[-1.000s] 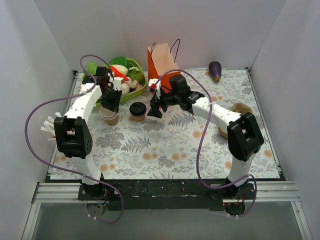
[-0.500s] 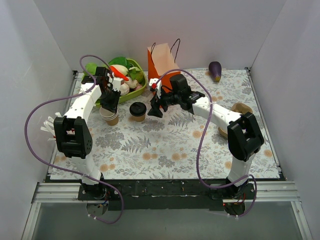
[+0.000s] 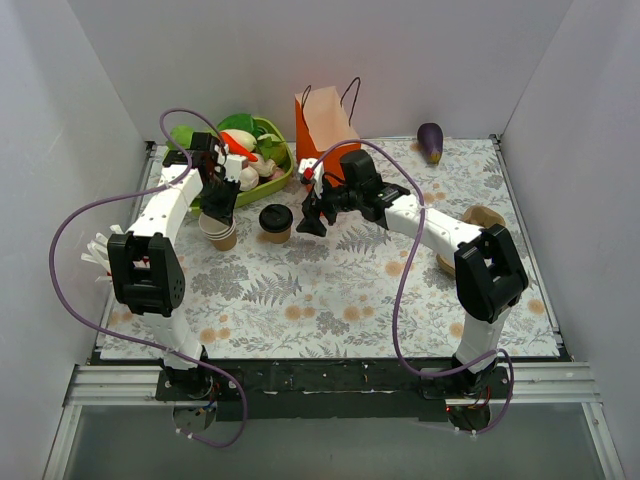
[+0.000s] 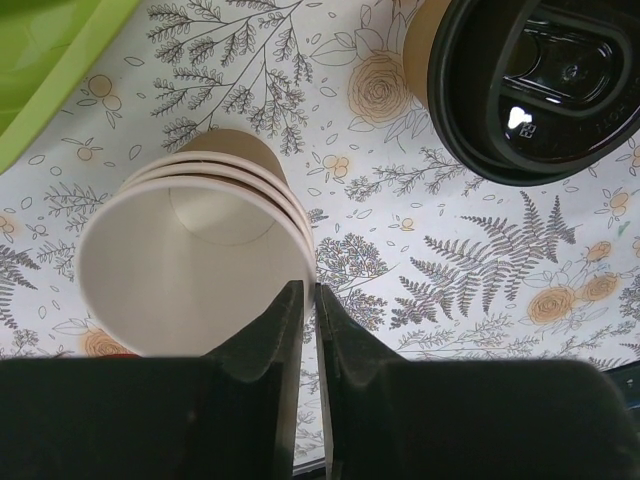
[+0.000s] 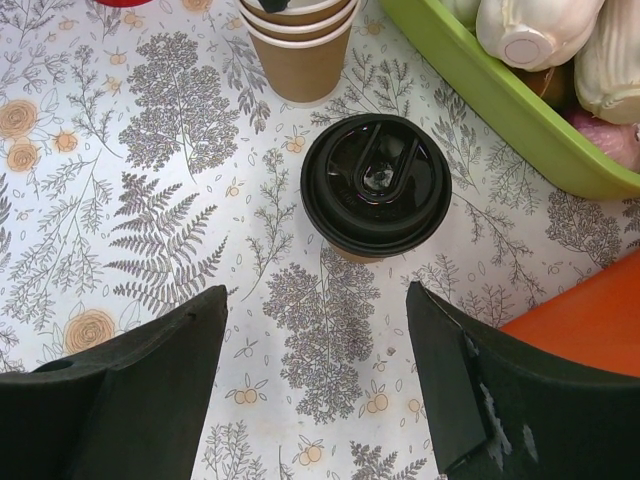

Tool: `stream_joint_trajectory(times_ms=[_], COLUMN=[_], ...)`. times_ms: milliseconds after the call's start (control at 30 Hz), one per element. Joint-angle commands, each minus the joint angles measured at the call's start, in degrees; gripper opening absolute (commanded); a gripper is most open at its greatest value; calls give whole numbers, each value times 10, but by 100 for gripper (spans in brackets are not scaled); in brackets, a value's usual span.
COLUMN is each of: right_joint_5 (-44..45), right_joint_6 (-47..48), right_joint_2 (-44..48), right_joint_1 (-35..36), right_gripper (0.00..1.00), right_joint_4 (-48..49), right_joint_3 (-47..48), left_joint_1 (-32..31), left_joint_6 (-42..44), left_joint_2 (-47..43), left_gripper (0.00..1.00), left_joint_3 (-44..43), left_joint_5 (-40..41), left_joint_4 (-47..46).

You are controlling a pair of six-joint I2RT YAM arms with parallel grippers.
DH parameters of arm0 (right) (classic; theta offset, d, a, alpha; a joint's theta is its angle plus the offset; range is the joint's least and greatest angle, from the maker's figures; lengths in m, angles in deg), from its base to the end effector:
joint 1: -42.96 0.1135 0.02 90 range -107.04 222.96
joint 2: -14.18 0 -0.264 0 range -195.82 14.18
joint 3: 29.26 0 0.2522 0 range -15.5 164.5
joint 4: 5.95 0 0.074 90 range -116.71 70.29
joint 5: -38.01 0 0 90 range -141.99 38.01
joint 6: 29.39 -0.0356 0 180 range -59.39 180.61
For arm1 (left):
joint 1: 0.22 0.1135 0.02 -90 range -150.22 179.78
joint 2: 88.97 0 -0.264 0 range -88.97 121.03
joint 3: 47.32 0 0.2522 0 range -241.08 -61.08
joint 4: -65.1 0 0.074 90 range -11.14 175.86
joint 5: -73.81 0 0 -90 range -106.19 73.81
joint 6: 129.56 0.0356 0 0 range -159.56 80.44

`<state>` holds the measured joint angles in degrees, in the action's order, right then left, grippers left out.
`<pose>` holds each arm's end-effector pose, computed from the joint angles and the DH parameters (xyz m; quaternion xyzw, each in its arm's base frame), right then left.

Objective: Pack the takeout coffee

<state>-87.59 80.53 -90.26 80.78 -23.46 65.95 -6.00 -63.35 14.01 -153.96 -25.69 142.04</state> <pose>0.3244 0.2780 0.2824 -0.5318 0.6325 0.3348 0.4528 0.3599 -0.0423 0.2824 -0.1424 0.9757 -0.1162 0.1192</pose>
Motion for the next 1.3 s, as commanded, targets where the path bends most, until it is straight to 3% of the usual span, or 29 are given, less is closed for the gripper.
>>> stream_joint_trajectory(times_ms=[0,100,167,1267], right_joint_5=[3,3,3,7], right_joint_6=[6,6,6,6], right_joint_2=[29,29,29,29], right_joint_1=[-3,-3,-4,-3], right_gripper=[79,79,79,79], right_joint_4=[14,15,16,19], right_joint_3=[-4,-4,-4,-9], left_joint_1=[2,2,2,2], left_joint_6=[10,9,9,16], left_joint_2=[-6,-7,-7,6], left_gripper=[9,21,23,13], left_joint_3=[-15,-11,-6,-7], left_joint_5=[4,8,9,5], left_joint_4=[7,5,5,12])
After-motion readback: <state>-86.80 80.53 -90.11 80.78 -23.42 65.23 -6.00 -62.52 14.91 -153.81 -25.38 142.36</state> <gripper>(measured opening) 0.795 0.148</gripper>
